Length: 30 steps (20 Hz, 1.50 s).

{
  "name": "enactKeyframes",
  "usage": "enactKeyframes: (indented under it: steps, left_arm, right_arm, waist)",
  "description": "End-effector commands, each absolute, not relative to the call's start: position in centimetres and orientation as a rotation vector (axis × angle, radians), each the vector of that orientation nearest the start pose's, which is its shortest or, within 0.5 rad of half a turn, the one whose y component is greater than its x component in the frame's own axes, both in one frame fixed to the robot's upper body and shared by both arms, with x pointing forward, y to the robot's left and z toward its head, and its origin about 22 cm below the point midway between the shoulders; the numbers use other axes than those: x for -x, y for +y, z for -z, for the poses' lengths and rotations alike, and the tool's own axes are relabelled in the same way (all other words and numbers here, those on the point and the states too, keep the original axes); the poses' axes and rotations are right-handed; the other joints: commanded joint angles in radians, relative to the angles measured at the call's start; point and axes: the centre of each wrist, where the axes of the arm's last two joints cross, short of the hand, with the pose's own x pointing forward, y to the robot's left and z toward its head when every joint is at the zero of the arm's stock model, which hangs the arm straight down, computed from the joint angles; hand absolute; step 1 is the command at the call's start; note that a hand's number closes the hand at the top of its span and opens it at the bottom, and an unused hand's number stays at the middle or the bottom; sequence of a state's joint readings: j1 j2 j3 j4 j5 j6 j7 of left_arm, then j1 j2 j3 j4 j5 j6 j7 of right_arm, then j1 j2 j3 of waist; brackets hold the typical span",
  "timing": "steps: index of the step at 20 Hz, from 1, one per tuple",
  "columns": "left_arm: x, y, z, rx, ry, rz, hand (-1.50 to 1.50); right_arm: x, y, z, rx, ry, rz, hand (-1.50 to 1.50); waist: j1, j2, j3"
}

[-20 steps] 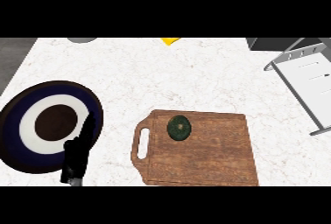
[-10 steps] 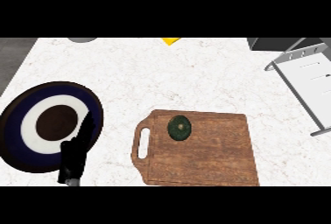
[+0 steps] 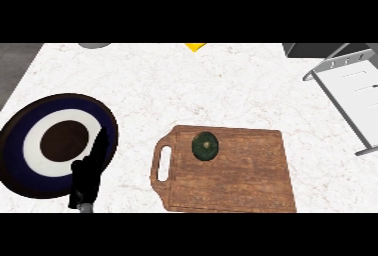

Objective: Pick the cupcake from the cutting board and place it in the tiered basket

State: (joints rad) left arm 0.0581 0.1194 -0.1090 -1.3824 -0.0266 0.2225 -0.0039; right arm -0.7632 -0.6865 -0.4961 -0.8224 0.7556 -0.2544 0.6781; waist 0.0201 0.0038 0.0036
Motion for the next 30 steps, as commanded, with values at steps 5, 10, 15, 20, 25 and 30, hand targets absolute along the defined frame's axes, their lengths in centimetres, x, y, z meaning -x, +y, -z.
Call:
enactKeyframes:
  steps: [5, 10, 15, 20, 25, 30]
  left_arm:
    - [-20.8, 25.9, 5.3, -0.253, -1.331, 0.036, 0.0]
    - [-21.3, 24.4, 5.2, -0.238, -1.295, 0.033, 0.0]
    - [-20.6, 24.3, 5.6, -0.255, -1.293, 0.007, 0.0]
    - [-21.3, 25.6, 6.2, -0.292, -1.28, -0.021, 0.0]
    - [-20.2, 27.5, 5.5, -0.308, -1.265, -0.048, 0.0]
    - [-19.3, 25.9, 5.5, -0.322, -1.263, -0.076, 0.0]
  right_arm:
    - [-36.8, -46.4, -16.6, 1.175, -1.108, 0.562, -1.5]
    - [-36.0, -47.0, -19.6, 1.223, -1.261, 0.691, -1.5]
    - [-33.9, -48.5, -22.0, 1.414, -1.239, 0.899, -1.5]
    - [-27.2, -52.4, -24.2, 1.459, -1.162, 1.009, -1.5]
    - [-20.6, -52.4, -22.7, 1.451, -1.153, 1.032, -1.5]
    - [-13.0, -52.0, -23.8, 1.469, -1.133, 0.995, -1.5]
  waist:
    - [0.004, 0.003, -0.001]
    - [-0.014, -0.003, -0.003]
    - [-0.028, -0.01, -0.005]
    - [-0.074, -0.018, -0.007]
    - [-0.106, -0.028, -0.006]
    - [-0.128, -0.031, -0.005]
